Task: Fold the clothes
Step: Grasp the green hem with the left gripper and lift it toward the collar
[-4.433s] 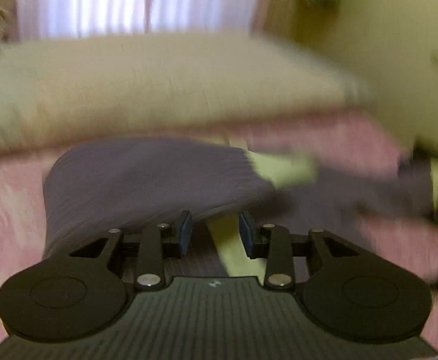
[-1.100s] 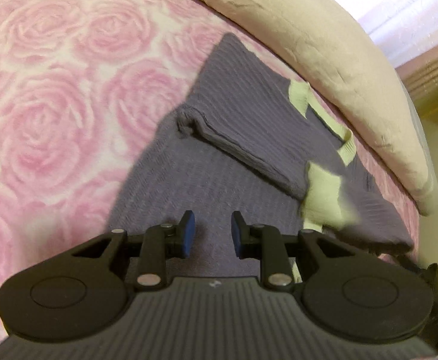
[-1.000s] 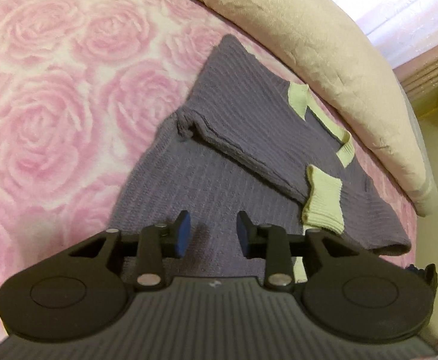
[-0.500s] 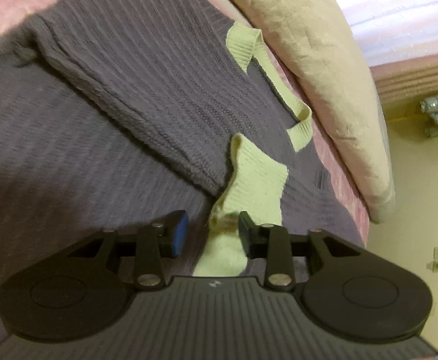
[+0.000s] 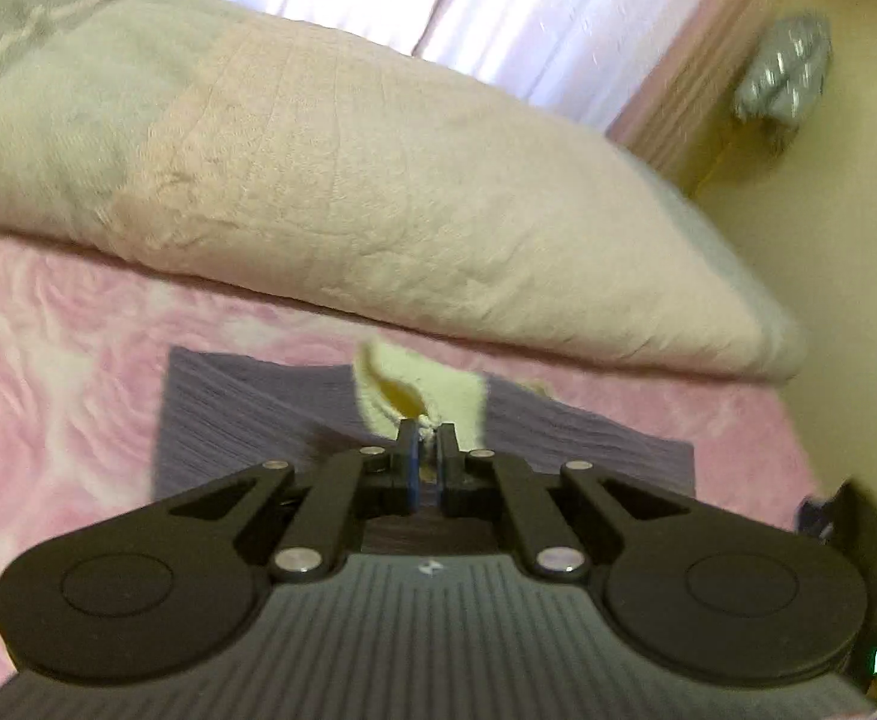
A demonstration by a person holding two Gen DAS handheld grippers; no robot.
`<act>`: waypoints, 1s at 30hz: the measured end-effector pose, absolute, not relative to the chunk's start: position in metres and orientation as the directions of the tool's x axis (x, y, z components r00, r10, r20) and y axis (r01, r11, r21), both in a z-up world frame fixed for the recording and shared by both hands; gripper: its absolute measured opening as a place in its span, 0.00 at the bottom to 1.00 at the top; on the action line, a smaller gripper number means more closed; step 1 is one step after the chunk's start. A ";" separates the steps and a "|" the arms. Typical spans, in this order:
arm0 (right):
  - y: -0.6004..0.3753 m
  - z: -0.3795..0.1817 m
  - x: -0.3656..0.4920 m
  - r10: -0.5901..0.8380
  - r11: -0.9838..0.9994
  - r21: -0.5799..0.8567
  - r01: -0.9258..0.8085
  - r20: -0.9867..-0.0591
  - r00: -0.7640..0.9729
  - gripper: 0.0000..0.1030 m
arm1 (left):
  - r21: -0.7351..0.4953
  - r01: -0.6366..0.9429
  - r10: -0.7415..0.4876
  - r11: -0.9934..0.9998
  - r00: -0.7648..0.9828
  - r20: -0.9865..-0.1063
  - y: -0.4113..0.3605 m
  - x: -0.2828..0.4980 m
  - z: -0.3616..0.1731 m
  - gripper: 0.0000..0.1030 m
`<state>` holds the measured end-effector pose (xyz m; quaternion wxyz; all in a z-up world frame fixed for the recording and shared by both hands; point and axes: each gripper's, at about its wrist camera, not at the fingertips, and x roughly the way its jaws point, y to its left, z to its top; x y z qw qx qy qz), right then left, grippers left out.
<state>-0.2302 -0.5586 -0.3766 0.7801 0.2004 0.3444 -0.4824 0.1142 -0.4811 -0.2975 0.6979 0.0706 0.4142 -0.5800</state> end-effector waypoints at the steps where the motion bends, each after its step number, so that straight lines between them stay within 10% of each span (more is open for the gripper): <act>1: -0.566 -0.381 -0.227 -0.621 0.463 -0.040 0.886 -0.728 0.292 0.76 | -0.353 0.880 -0.738 0.317 -0.005 -0.674 -0.483 0.116 -0.300 0.02; 5: -0.583 -0.392 -0.227 -0.606 0.509 -0.095 0.855 -0.745 0.278 0.48 | -0.313 0.889 -0.707 0.333 0.016 -0.707 -0.469 0.123 -0.321 0.03; 11: -0.600 -0.401 -0.238 -0.537 0.548 -0.096 0.831 -0.802 0.261 0.48 | -0.139 0.888 -0.530 0.438 0.130 -0.838 -0.457 0.127 -0.390 0.00; 19: -0.603 -0.351 -0.240 -0.570 0.536 0.025 0.844 -0.727 0.384 0.48 | -0.166 0.911 -0.677 0.377 0.149 -0.721 -0.467 0.115 -0.345 0.02; 30: -0.591 -0.367 -0.220 -0.506 0.548 0.034 0.836 -0.783 0.363 0.48 | -0.184 0.915 -0.609 0.360 0.081 -0.789 -0.445 0.100 -0.380 0.08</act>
